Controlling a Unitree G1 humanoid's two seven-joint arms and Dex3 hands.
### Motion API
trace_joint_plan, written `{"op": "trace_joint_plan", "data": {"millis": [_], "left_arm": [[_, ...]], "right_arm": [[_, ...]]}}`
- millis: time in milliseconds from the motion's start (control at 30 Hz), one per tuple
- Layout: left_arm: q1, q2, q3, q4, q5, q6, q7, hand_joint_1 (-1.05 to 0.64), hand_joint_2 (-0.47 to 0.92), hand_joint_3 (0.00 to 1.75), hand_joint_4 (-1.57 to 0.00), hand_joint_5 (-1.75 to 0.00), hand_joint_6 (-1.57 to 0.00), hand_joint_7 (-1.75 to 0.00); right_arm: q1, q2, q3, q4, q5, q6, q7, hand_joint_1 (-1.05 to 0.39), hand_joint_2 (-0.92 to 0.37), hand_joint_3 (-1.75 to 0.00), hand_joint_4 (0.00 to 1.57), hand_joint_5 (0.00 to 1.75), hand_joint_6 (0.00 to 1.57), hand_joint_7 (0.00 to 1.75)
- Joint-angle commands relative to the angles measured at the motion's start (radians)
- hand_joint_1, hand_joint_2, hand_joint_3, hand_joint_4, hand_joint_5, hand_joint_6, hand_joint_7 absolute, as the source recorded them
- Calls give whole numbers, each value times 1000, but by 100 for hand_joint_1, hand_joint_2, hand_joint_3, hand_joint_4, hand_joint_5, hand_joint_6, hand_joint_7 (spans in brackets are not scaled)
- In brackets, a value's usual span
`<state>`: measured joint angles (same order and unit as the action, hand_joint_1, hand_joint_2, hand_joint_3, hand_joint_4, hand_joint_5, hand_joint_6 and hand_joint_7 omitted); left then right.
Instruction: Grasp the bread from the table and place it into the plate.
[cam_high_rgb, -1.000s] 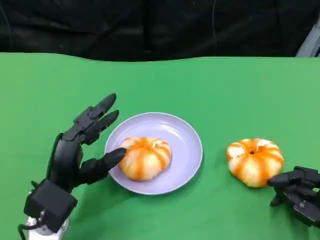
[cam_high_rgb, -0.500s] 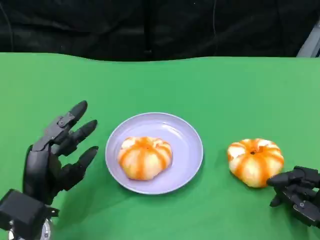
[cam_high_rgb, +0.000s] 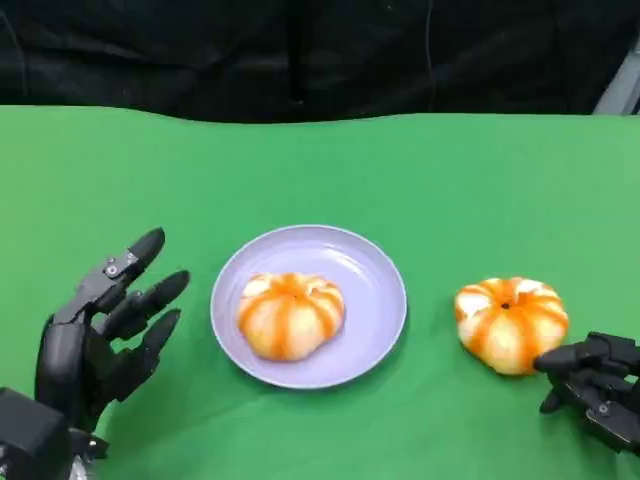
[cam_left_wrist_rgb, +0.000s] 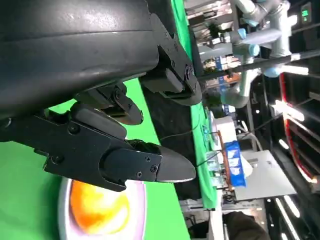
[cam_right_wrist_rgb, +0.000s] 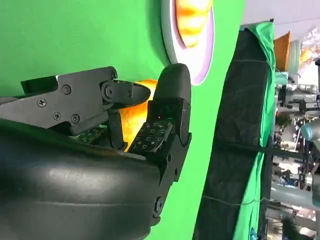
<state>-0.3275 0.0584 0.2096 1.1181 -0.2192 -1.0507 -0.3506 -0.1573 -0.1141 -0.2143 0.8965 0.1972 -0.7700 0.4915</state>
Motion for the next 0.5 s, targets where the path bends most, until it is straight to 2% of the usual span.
{"op": "trace_joint_plan", "data": {"millis": [33,333,367,400,467,500], "left_arm": [[1,20,14,8,15,5,8,-61,92,27,-80,-5,-60,-2],[10,20,22,18,37,11,20,-61,92,27,-80,-4,-61,-2],[17,31,17,27,49,20,13,-32,92,26,-87,-7,-76,-7],[21,38,13,34,58,26,7,-6,90,36,-105,-14,-103,-11],[22,59,2,42,71,33,-31,7,87,46,-118,-19,-121,-11],[21,70,-5,44,76,36,-54,7,82,57,-123,-24,-128,-10]], "right_arm": [[-5,-7,-4,8,12,-5,3,-2,-92,-37,77,135,98,62],[-5,-11,-7,9,16,-6,8,-2,-92,-37,77,135,98,62],[-2,-14,-8,5,16,-2,6,-1,-92,-37,77,136,99,62],[-1,-16,-9,3,16,0,4,-2,-92,-37,77,136,99,63],[2,-16,-10,1,15,1,3,-2,-92,-37,77,136,99,63],[2,-16,-10,1,15,-1,4,-3,-92,-37,77,136,98,63]]}}
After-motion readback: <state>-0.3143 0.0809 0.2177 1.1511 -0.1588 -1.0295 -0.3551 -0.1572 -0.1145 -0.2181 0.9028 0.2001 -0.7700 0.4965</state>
